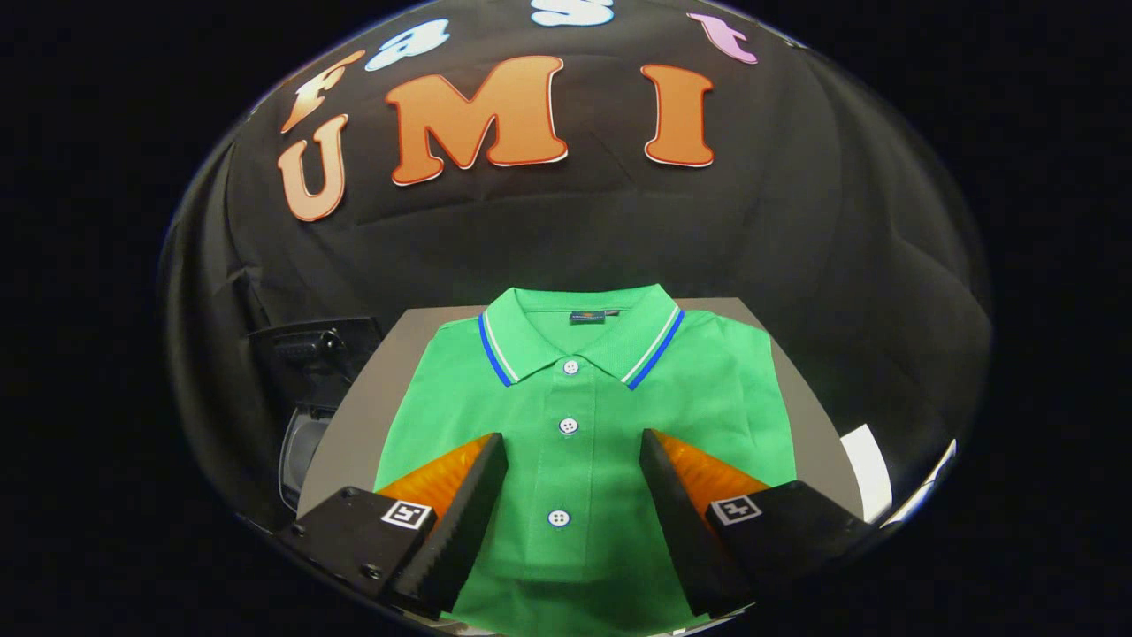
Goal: Put the clothes into the washing machine and then close the washing machine lid.
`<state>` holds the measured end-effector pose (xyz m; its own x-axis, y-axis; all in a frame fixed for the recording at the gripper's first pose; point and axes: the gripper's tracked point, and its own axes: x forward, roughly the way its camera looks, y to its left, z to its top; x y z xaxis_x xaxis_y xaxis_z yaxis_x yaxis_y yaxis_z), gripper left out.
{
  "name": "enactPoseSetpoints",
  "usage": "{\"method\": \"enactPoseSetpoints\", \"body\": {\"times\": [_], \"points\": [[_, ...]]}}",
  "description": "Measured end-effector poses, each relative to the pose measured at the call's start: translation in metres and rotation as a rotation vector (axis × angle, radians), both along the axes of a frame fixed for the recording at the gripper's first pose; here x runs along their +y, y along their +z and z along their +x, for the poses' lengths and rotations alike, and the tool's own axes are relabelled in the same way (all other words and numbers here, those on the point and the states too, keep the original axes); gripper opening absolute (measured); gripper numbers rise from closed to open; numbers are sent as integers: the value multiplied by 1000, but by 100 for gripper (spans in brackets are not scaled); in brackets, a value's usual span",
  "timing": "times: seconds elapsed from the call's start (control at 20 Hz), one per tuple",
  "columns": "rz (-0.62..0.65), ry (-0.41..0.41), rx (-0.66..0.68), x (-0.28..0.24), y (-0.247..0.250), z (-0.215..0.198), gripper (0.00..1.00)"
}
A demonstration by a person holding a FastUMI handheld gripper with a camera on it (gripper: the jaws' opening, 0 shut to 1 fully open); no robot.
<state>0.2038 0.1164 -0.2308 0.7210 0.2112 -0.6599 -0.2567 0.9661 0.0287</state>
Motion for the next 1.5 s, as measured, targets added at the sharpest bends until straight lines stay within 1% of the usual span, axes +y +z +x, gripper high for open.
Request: {"method": "enactPoseSetpoints", "body": {"times": [0.15,0.25,0.3,0.45,0.5,0.6,0.7,0.8,0.95,1.05,1.15,1.3,1.4,1.5], "points": [[-1,-22,45,3,-1,-1,89],[-7,-36,61,6,0,-3,62],[-14,-24,74,10,-1,-3,49],[-6,-41,109,12,-3,-1,21],[5,-50,111,11,0,-2,9],[22,-50,87,12,2,-2,9],[82,-42,4,11,8,-2,8],[192,-38,-101,16,16,-6,8],[430,-31,-242,35,60,-21,8],[520,15,-308,49,84,-32,8],[539,92,-362,59,110,-45,8],[541,198,-437,69,154,-88,8],[542,251,-480,83,172,-113,8],[544,277,-492,99,182,-128,8]]}}
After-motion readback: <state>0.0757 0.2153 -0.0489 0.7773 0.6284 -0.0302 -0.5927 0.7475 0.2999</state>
